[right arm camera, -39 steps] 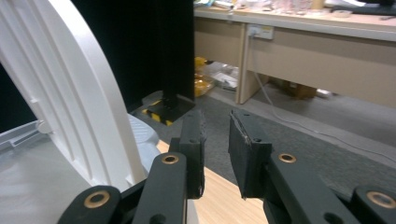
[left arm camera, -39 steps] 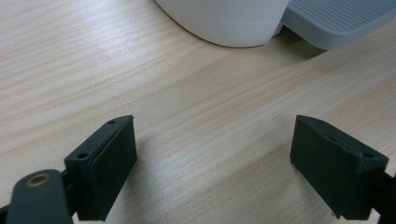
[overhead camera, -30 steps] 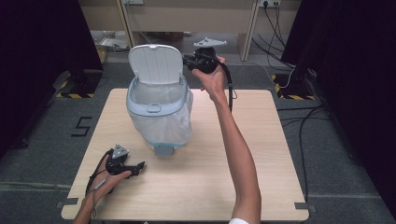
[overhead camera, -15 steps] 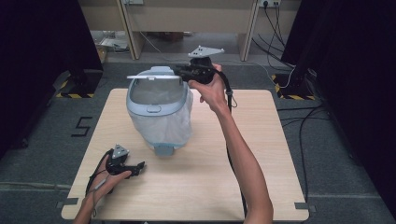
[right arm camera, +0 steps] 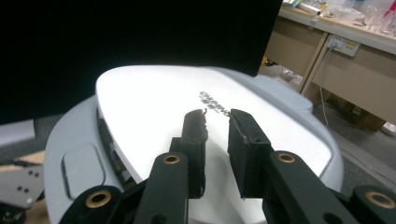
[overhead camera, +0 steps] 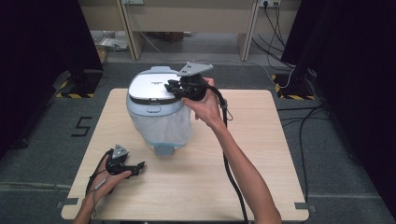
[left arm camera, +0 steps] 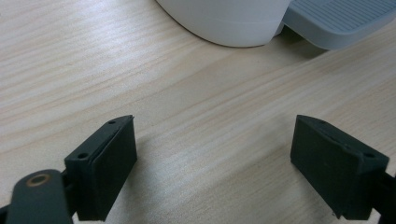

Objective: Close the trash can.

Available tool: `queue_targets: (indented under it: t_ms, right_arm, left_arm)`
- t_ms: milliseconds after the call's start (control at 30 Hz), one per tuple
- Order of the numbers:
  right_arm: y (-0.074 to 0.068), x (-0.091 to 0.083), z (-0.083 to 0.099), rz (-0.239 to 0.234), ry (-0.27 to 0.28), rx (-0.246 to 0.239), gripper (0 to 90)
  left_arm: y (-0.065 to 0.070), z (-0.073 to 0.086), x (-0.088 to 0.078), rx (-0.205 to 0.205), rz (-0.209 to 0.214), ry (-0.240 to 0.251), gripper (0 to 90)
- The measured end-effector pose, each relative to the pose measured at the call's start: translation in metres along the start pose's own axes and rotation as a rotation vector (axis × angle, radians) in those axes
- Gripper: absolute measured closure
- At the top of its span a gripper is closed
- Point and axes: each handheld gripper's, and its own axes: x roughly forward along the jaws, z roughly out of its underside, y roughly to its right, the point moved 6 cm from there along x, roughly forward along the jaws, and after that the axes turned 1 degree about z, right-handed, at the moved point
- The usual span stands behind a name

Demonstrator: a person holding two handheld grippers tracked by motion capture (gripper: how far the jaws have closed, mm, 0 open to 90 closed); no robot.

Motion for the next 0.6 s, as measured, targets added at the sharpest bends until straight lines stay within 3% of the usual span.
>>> queue_targets:
  t_ms: [67, 233, 400, 600]
  right_arm:
    - [-0.005, 0.002, 0.003, 0.011, -0.022, -0.03, 75.4]
    - [-0.015, 0.007, 0.007, -0.006, -0.047, -0.042, 74.7]
    - [-0.026, 0.013, 0.005, -0.055, -0.039, -0.014, 74.5]
    - [-0.039, 0.018, 0.002, -0.069, -0.042, -0.01, 74.7]
  left_arm:
    - [0.0, 0.0, 0.0, 0.0, 0.0, 0.0, 13.4]
    - [0.0, 0.0, 0.0, 0.001, -0.001, 0.0, 13.4]
    - [0.0, 0.0, 0.0, 0.0, -0.001, 0.0, 13.4]
    - [0.0, 0.0, 0.0, -0.002, -0.002, 0.001, 13.4]
